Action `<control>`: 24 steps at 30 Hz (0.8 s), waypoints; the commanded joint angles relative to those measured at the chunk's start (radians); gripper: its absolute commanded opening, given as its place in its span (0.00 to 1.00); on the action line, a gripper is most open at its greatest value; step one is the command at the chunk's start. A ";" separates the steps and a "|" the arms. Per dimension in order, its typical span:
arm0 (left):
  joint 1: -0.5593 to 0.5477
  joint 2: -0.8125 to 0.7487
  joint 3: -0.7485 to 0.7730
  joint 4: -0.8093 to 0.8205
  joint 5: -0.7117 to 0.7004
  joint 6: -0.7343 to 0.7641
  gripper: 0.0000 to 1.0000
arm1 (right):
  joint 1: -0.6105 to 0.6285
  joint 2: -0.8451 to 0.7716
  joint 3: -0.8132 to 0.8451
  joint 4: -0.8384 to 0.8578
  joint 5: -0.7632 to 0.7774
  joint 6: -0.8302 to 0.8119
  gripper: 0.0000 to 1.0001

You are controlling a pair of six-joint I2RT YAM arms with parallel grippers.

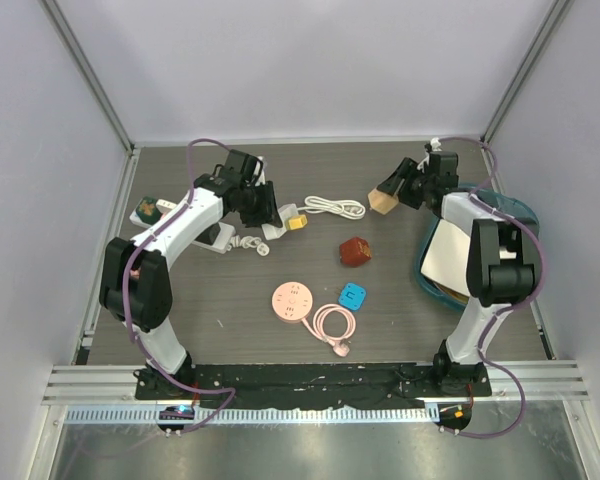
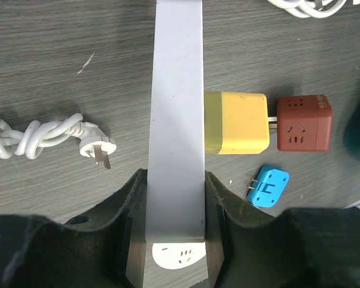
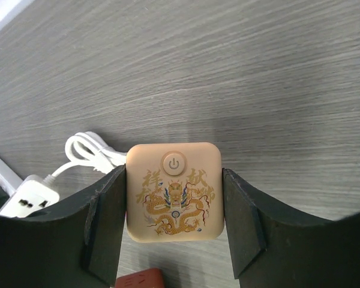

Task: Pull the plug off the socket

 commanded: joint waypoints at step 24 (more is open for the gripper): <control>0.009 -0.039 0.021 0.069 0.106 -0.013 0.00 | -0.010 -0.226 0.073 -0.157 0.101 -0.070 0.92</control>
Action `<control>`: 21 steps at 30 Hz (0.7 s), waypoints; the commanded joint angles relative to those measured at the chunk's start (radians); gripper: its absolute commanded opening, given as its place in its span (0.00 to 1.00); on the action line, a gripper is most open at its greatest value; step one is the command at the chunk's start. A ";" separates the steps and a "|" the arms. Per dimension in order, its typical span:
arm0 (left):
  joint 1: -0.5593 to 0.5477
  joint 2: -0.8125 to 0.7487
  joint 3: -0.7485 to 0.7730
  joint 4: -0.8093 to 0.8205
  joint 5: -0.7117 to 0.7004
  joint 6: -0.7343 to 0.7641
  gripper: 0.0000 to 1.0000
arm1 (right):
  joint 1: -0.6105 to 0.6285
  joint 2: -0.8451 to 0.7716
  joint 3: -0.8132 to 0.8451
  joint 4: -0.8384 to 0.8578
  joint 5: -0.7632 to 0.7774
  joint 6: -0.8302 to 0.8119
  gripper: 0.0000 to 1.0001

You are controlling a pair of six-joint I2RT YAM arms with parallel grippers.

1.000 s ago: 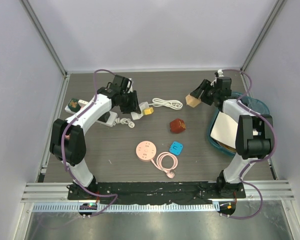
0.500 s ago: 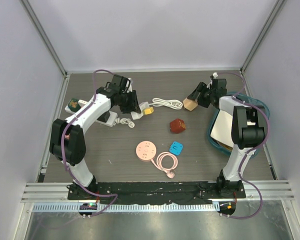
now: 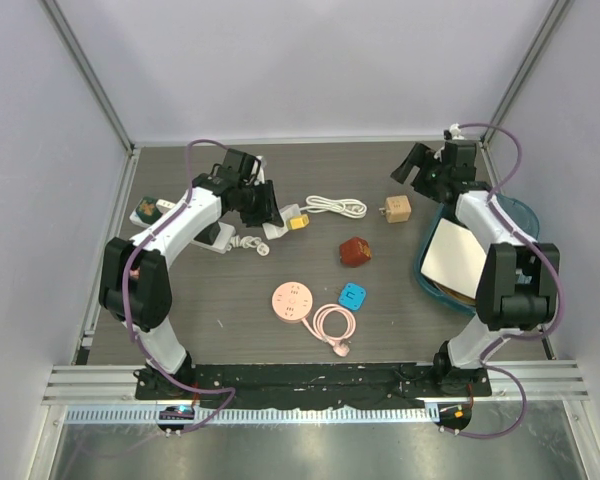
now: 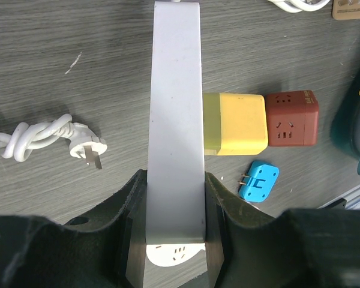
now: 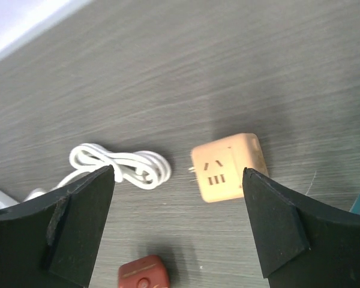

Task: Pull the plug off the socket

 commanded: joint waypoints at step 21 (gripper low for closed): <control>0.002 -0.036 0.008 0.090 0.157 -0.011 0.00 | 0.469 -0.160 -0.247 0.524 -0.312 -0.087 0.92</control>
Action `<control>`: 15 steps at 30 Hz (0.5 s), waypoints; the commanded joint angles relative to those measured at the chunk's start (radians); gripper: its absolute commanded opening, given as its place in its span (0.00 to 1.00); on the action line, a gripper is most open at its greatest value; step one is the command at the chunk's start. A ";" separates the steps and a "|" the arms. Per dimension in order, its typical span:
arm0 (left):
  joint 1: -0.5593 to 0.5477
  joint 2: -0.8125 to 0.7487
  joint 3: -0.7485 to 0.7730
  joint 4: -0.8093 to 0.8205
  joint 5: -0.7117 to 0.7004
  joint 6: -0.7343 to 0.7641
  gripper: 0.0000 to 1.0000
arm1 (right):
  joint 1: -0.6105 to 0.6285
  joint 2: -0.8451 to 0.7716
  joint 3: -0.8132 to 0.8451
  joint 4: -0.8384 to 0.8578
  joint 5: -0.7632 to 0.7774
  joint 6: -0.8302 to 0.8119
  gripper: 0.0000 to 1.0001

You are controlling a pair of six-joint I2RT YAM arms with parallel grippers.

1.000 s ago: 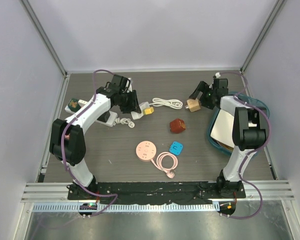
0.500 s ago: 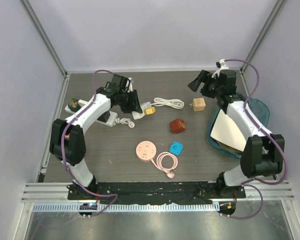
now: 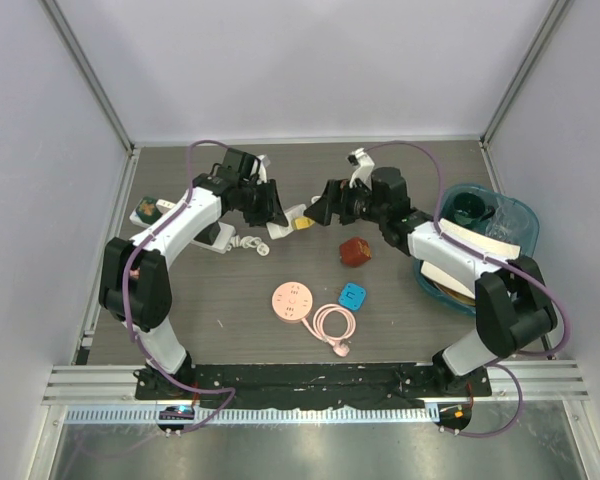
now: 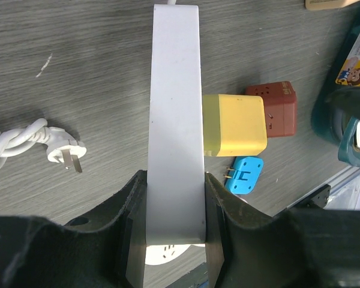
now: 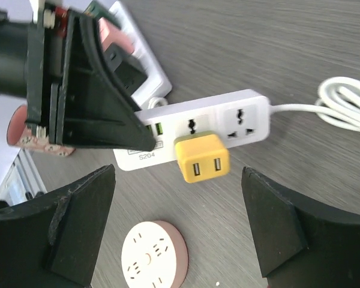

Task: Pull the plug off the socket

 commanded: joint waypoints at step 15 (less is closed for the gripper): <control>0.002 -0.026 0.013 0.077 0.148 -0.021 0.00 | 0.020 0.124 -0.021 0.197 -0.079 -0.143 0.78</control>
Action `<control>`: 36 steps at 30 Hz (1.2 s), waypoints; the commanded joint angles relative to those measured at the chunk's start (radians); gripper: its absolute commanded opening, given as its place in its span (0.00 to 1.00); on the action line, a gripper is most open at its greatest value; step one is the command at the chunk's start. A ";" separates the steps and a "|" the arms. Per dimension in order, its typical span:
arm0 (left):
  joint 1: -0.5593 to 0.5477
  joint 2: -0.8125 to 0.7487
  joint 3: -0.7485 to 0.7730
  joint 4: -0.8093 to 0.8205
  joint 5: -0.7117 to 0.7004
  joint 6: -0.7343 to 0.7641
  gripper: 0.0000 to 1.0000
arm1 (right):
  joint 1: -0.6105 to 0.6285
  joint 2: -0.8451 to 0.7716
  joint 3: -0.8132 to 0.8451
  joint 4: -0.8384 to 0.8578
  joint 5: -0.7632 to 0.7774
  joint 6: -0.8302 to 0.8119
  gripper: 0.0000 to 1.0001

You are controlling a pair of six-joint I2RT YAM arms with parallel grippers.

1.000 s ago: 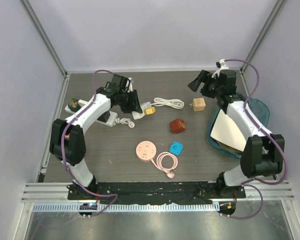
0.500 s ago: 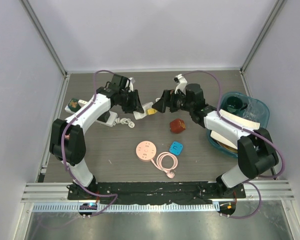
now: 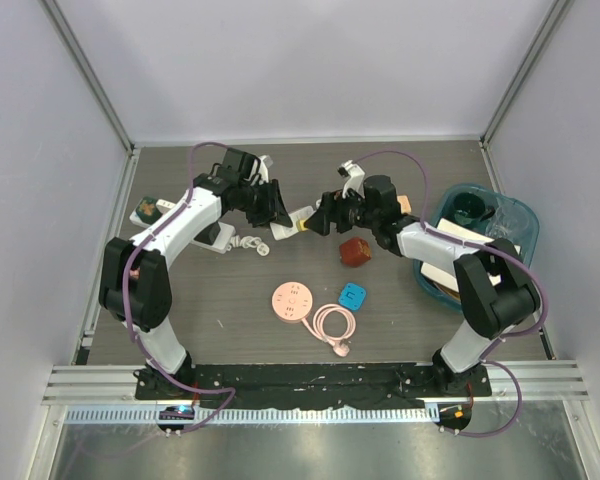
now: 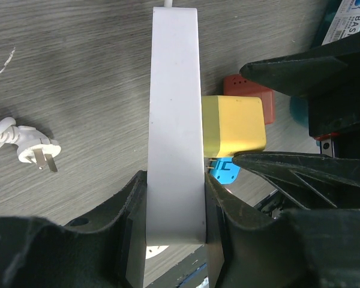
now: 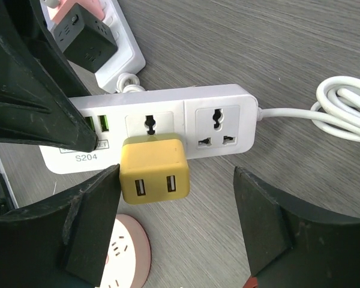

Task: Pull the plug off the socket

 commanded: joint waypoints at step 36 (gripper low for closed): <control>0.002 0.006 0.045 -0.015 -0.078 0.011 0.00 | 0.016 -0.035 0.036 0.060 -0.020 -0.022 0.01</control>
